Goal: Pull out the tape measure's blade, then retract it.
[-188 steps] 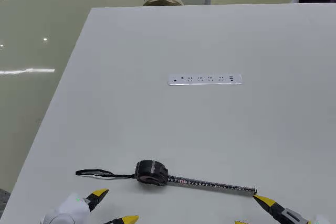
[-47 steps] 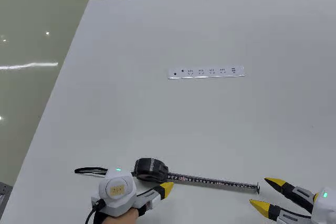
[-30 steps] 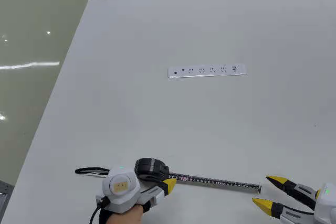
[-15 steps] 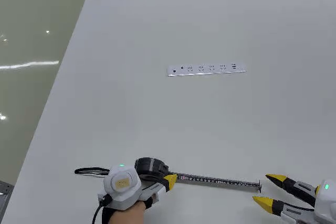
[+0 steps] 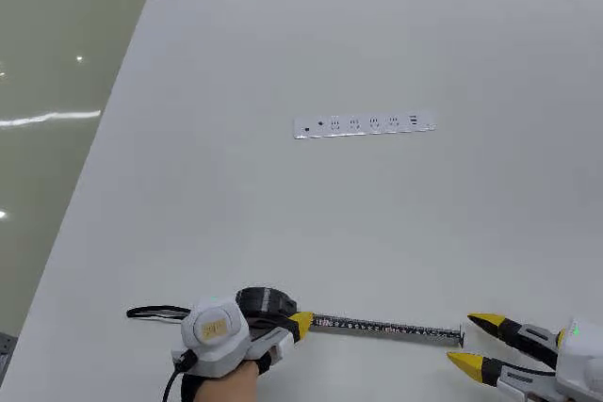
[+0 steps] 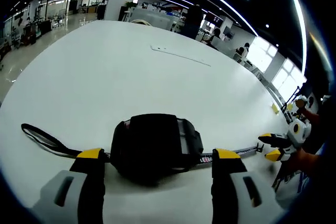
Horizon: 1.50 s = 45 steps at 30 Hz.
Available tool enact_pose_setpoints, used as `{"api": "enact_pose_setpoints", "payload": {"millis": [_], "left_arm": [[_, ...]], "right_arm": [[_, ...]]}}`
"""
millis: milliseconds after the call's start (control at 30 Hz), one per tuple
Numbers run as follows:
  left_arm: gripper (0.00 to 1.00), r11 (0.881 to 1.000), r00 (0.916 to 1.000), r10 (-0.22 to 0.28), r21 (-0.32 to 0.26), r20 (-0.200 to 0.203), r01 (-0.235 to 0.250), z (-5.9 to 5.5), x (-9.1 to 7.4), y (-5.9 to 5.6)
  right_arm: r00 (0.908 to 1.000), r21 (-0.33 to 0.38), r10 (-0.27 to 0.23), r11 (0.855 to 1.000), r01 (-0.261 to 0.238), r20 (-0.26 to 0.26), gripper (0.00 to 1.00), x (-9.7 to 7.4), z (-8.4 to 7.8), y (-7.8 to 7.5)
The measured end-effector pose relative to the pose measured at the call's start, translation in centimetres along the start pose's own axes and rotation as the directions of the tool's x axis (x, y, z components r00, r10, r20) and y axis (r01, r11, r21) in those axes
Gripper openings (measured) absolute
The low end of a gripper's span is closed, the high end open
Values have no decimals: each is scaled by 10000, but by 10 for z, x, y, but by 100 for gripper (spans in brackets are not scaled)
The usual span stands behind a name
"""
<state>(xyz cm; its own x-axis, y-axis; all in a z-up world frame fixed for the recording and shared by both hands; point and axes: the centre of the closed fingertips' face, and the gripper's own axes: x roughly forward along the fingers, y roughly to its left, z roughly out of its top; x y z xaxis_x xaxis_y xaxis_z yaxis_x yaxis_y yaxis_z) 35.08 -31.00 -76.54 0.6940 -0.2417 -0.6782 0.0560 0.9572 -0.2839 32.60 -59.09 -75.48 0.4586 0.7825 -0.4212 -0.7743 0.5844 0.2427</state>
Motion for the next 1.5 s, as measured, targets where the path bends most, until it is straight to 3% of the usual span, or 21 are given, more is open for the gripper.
{"api": "enact_pose_setpoints", "payload": {"millis": [733,1500], "left_arm": [[79,9999,9999,-92,-140,52,92,2,6,-5],[76,9977,9987,503,-447,-13,-504,2,9,-1]], "right_arm": [[9999,-14,-124,9999,124,-33,43,1,1,-10],[9999,14,43,10000,-43,-108,43,1,-3,-9]]}}
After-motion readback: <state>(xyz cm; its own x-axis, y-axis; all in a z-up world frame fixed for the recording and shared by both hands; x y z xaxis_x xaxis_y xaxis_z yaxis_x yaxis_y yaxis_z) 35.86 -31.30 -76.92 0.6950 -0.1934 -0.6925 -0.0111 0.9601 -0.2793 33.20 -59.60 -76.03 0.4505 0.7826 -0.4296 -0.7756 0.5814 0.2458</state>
